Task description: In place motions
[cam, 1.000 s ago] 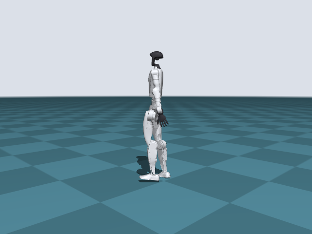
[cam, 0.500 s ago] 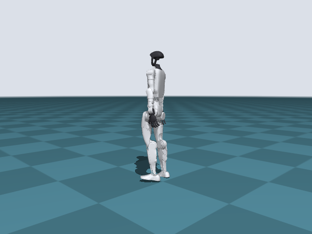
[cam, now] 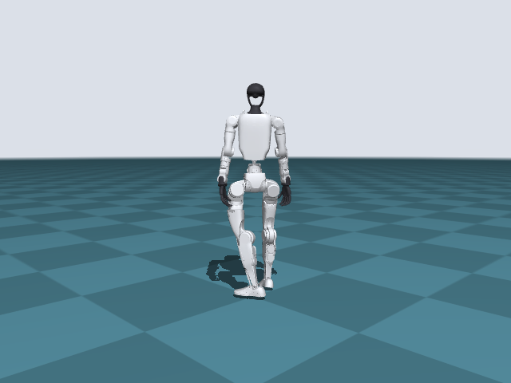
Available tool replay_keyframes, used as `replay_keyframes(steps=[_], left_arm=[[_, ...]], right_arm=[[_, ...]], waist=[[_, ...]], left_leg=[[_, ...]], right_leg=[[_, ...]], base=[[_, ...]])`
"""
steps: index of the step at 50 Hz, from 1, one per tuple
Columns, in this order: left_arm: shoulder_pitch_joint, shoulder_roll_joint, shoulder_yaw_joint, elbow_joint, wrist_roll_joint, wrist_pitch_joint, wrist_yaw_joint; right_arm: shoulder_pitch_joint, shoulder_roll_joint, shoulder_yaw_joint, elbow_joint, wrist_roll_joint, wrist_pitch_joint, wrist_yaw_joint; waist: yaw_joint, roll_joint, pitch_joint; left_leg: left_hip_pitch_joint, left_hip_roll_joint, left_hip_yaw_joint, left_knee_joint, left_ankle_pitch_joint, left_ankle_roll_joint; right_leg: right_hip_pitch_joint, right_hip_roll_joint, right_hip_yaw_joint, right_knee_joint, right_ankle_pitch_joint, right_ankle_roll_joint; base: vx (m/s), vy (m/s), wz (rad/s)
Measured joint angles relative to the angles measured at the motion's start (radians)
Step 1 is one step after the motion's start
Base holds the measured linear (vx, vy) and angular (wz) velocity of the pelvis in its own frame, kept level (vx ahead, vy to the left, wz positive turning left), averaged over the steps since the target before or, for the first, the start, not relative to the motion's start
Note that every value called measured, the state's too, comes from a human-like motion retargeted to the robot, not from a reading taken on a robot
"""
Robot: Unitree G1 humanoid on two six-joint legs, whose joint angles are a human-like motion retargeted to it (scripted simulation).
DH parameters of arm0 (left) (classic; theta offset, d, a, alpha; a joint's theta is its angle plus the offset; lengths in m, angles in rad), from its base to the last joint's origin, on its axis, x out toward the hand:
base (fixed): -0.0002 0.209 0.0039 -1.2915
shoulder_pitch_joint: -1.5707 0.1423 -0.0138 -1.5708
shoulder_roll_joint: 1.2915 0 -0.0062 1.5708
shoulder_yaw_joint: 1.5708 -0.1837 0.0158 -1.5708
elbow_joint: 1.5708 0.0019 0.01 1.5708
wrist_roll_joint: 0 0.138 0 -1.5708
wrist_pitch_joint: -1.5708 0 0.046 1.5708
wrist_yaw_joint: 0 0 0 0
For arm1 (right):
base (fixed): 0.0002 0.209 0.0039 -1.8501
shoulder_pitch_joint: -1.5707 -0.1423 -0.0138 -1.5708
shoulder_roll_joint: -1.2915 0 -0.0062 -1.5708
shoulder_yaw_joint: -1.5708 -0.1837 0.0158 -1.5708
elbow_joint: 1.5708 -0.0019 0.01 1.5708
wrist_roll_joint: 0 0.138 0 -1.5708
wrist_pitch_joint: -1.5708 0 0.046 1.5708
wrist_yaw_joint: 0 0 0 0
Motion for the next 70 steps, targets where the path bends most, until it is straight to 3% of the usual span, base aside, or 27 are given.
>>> replay_keyframes(steps=[12,19,25,33,39,52,63,70], left_arm=[[-0.061,0.030,-0.071,-0.064,0.066,-0.015,-0.047],[-0.115,0.076,-0.214,-0.139,0.158,-0.036,-0.070],[-0.126,0.029,-0.253,-0.152,0.172,-0.045,-0.095],[-0.123,-0.068,-0.151,-0.097,0.129,-0.034,-0.096],[-0.133,-0.060,-0.072,-0.044,0.041,-0.017,-0.077],[-0.127,0.056,-0.018,-0.078,0.055,-0.013,-0.010],[-0.118,-0.014,0.017,-0.043,0.000,-0.003,-0.005],[-0.126,-0.057,-0.015,-0.056,0.020,-0.010,-0.014]], right_arm=[[-0.022,-0.044,-0.156,0.065,0.096,0.033,-0.087],[0.045,-0.058,-0.278,0.161,0.176,0.050,-0.139],[0.095,-0.045,-0.339,0.234,0.201,0.067,-0.150],[0.104,-0.021,-0.357,0.201,0.185,0.052,-0.087],[0.069,-0.022,-0.312,0.123,0.142,0.043,-0.061],[0.030,-0.037,-0.266,-0.031,0.138,0.016,-0.051],[0.065,-0.035,-0.264,0.023,0.144,0.022,-0.046],[0.128,-0.047,-0.267,0.068,0.129,0.017,-0.027]], waist=[[-0.318,0.050,0.067],[-0.392,0.037,0.075],[-0.427,0.024,0.077],[-0.440,0.014,0.076],[-0.438,0.009,0.069],[-0.410,0.010,0.065],[-0.326,0.014,0.055],[-0.238,0.009,0.054]], left_leg=[[0.057,-0.016,0.172,0.002,0.020,-0.043],[0.071,-0.016,0.206,0.013,0.031,-0.062],[0.078,-0.012,0.223,0.022,0.040,-0.070],[0.080,-0.012,0.243,0.033,0.056,-0.074],[0.074,-0.008,0.244,0.044,0.069,-0.074],[0.065,0.015,0.217,0.042,0.069,-0.074],[0.057,0.030,0.164,0.040,0.066,-0.056],[0.032,0.038,0.082,0.044,0.060,-0.033]], right_leg=[[0.003,0.105,0.185,-0.025,0.069,0.054],[0.008,0.126,0.238,-0.025,0.071,0.076],[0.011,0.137,0.258,-0.024,0.058,0.078],[0.005,0.150,0.286,-0.022,0.059,0.091],[-0.005,0.154,0.297,-0.021,0.063,0.096],[0.001,0.148,0.226,-0.024,0.042,0.009],[0.026,0.116,0.127,-0.023,-0.017,-0.053],[0.051,0.053,0.010,-0.025,-0.067,-0.053]], base=[[-0.08,0.06,-1.16],[-0.04,-0.02,-0.42],[-0.03,-0.02,-0.19],[0.00,0.00,-0.12],[0.00,0.00,0.00],[0.02,-0.03,0.18],[0.11,-0.01,0.42],[0.11,0.02,0.95]])
